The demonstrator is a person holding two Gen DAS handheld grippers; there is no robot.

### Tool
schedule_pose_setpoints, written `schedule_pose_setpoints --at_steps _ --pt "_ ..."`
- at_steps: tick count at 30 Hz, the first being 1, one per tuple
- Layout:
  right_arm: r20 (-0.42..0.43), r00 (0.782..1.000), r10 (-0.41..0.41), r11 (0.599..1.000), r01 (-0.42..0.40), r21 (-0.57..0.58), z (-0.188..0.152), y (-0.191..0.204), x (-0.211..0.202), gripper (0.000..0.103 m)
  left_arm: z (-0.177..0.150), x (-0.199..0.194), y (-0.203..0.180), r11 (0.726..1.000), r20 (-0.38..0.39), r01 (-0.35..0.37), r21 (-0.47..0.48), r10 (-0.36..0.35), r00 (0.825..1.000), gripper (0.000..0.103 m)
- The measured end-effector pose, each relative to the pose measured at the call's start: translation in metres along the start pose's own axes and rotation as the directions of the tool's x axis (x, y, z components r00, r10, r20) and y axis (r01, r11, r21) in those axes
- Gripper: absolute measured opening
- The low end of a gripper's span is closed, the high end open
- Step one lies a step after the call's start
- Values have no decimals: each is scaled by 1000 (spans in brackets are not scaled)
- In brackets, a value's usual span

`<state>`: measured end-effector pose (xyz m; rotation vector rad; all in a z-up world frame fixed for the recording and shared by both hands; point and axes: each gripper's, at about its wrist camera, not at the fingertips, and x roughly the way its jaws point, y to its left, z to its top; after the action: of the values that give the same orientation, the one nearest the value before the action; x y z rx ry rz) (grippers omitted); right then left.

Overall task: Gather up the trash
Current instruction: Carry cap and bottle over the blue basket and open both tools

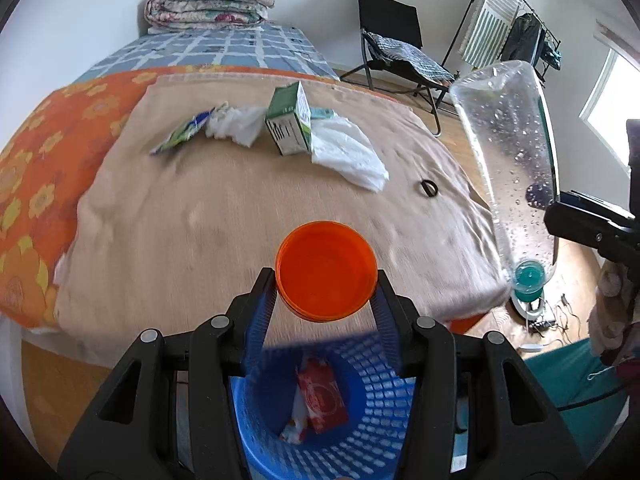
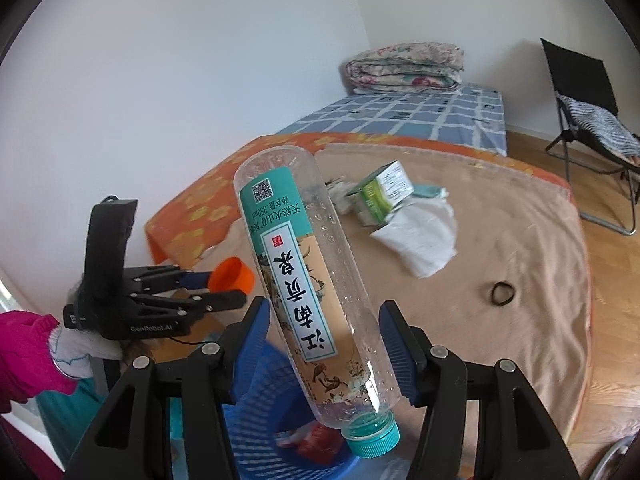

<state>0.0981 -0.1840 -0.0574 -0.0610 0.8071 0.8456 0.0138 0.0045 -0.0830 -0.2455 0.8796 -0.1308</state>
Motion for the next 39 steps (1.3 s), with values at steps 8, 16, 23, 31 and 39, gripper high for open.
schedule_pose_setpoints --at_steps 8,16,23,31,39 --pt "-17 998 66 998 -66 21 -25 24 9 59 -36 -13 -3 1000 -23 15 -16 -16 1000 49" --pt "-38 995 96 991 -92 95 -43 20 23 59 -60 -13 -6 999 -50 24 -23 -25 998 49" --pt "-75 991 108 989 -99 110 -55 26 35 59 -74 -8 -13 999 -79 30 -11 -31 996 49" --pt "-104 988 118 987 -106 119 -64 31 43 59 -82 -4 -14 999 -102 32 -17 -33 994 49" --pt "-128 986 110 986 -92 139 -68 29 49 61 -84 0 -12 999 -125 29 -23 -32 992 49"
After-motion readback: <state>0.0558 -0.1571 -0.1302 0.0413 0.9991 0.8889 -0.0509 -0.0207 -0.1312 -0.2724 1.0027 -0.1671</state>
